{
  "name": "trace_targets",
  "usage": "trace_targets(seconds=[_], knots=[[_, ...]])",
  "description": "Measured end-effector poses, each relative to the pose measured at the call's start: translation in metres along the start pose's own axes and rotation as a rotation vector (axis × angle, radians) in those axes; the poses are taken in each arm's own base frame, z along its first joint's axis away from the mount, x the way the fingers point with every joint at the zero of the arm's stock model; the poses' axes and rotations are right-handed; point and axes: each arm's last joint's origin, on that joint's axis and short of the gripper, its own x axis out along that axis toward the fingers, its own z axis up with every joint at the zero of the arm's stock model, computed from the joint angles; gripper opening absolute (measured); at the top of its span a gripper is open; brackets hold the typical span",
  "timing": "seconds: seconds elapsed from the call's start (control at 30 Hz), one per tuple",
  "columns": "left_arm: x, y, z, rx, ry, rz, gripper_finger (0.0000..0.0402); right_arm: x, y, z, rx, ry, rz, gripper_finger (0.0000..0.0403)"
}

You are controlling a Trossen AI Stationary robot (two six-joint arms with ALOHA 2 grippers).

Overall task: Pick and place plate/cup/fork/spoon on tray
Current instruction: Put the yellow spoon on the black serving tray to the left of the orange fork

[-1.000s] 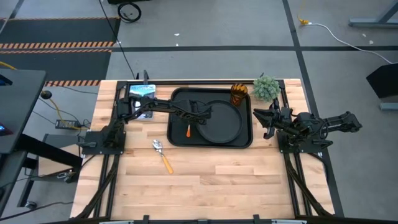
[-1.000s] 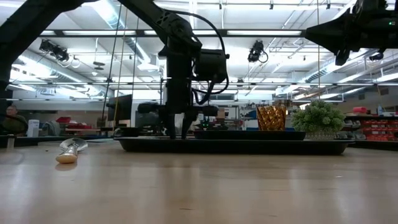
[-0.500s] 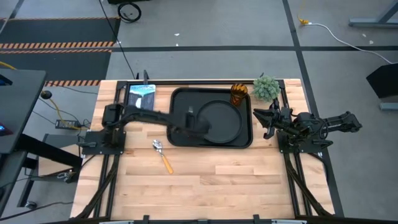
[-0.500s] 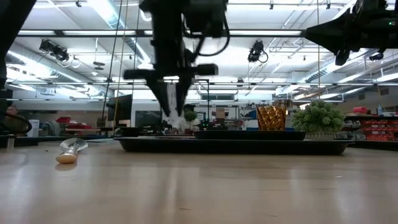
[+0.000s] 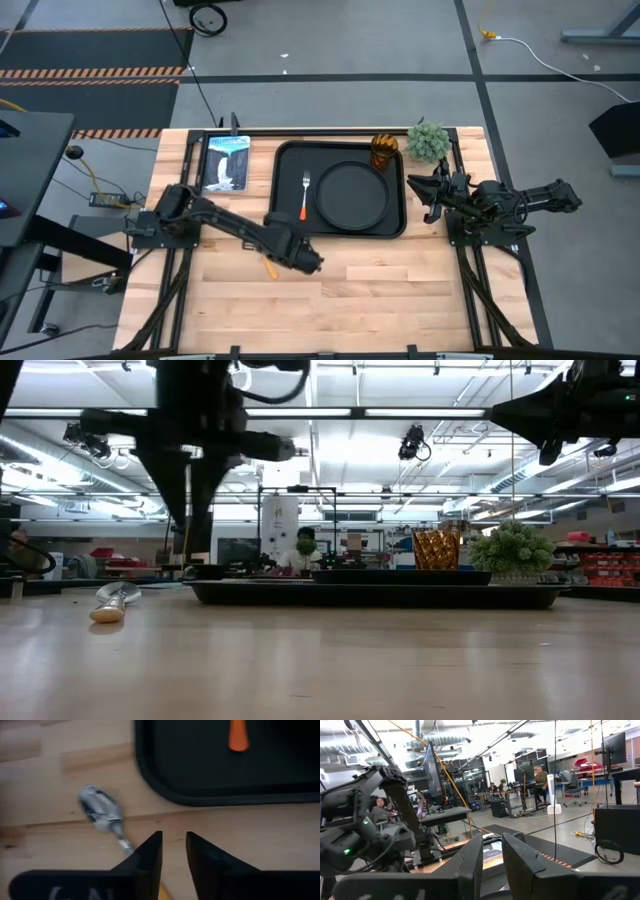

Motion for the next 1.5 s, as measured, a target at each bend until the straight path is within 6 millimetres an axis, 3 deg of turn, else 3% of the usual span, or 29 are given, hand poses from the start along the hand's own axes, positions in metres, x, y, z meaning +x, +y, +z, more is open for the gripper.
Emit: trace_targets(seconds=[0.2,0.33,0.47,0.7,0.83,1.2,1.5], knots=[[-0.003,0.008,-0.013,-0.008,-0.056,0.014,0.0038,0.000,0.000,0.000,0.000,0.000,0.000,0.0078],[0.015,0.022,-0.024,-0.026,-0.065,0.048,0.0010,0.000,0.000,0.000,0.000,-0.001,0.000,0.0078],[0.030,0.040,-0.033,-0.101,-0.027,-0.027,0.0006,0.000,0.000,0.000,0.000,0.000,0.000,0.0078],[0.039,0.068,-0.048,-0.284,0.051,-0.131,0.0011,0.000,0.000,0.000,0.000,0.000,0.000,0.0078],[0.038,0.071,-0.053,-0.327,0.061,-0.136,0.0035,0.000,0.000,0.000,0.000,0.000,0.000,0.0078],[0.042,0.066,-0.044,-0.381,0.073,-0.131,0.0152,0.000,0.000,0.000,0.000,-0.001,0.000,0.0078],[0.069,0.071,-0.051,-0.409,0.133,-0.189,0.0162,0.000,0.000,0.000,0.000,0.000,0.000,0.0078]])
